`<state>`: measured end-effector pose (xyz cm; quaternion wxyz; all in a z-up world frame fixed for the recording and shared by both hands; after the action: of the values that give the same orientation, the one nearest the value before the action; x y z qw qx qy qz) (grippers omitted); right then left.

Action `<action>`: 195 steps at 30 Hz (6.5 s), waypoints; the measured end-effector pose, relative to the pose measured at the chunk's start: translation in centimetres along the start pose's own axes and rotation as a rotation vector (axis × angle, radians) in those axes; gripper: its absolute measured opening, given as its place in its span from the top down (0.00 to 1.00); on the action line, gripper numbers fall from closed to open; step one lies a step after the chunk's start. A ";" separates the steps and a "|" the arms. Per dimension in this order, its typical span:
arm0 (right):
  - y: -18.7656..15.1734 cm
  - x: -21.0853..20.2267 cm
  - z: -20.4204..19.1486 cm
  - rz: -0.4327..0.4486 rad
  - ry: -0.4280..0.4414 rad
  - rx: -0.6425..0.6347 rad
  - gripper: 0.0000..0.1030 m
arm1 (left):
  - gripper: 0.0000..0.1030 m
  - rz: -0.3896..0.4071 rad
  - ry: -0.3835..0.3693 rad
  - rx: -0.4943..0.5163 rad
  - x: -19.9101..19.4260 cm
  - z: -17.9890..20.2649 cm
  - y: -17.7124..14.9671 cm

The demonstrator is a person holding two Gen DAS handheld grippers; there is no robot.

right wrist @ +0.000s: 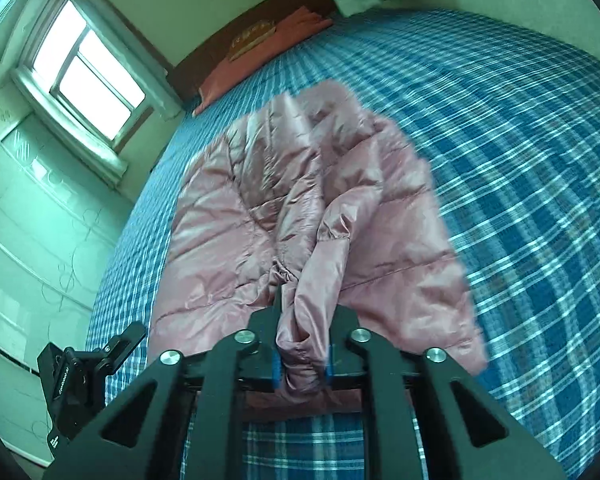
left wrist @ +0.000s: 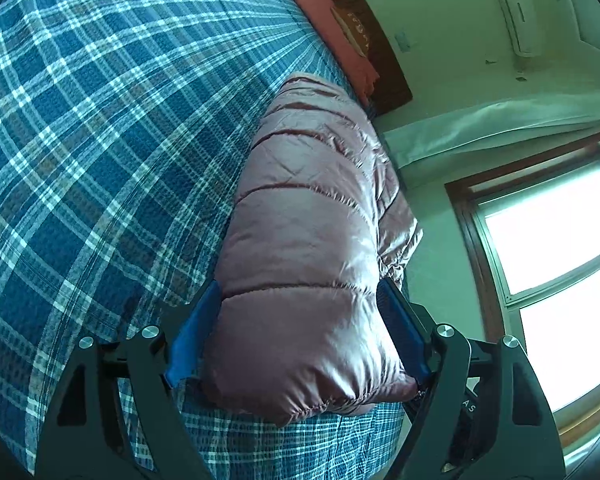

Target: Fold large clothes

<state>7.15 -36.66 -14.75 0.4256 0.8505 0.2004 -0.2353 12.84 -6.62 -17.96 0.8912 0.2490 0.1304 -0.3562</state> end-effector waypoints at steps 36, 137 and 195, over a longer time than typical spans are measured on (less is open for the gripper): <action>7.1 1.9 5.2 0.060 -0.003 0.046 0.57 | 0.23 -0.073 0.059 0.042 5.8 1.2 3.1; 8.2 14.4 8.1 -0.129 0.286 0.225 0.22 | 0.10 -0.220 0.042 -0.012 16.5 1.1 4.3; 9.8 28.5 -5.3 -0.202 0.337 0.343 0.75 | 0.40 -0.039 0.214 0.063 12.8 -5.0 19.9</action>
<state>36.69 -33.81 -22.07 0.2102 0.9131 0.3096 -0.1621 35.64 1.15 -20.47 0.8568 0.3109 0.2185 -0.3486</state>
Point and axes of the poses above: each gripper's, at about its wrist camera, not at the fingertips, and x roughly the way its jaws point, z to its right, y to its top, the point moved 7 cm from there along x, roughly the way its jaws point, and after that the axes turned 9 degrees about z, right-handed, at the moved point
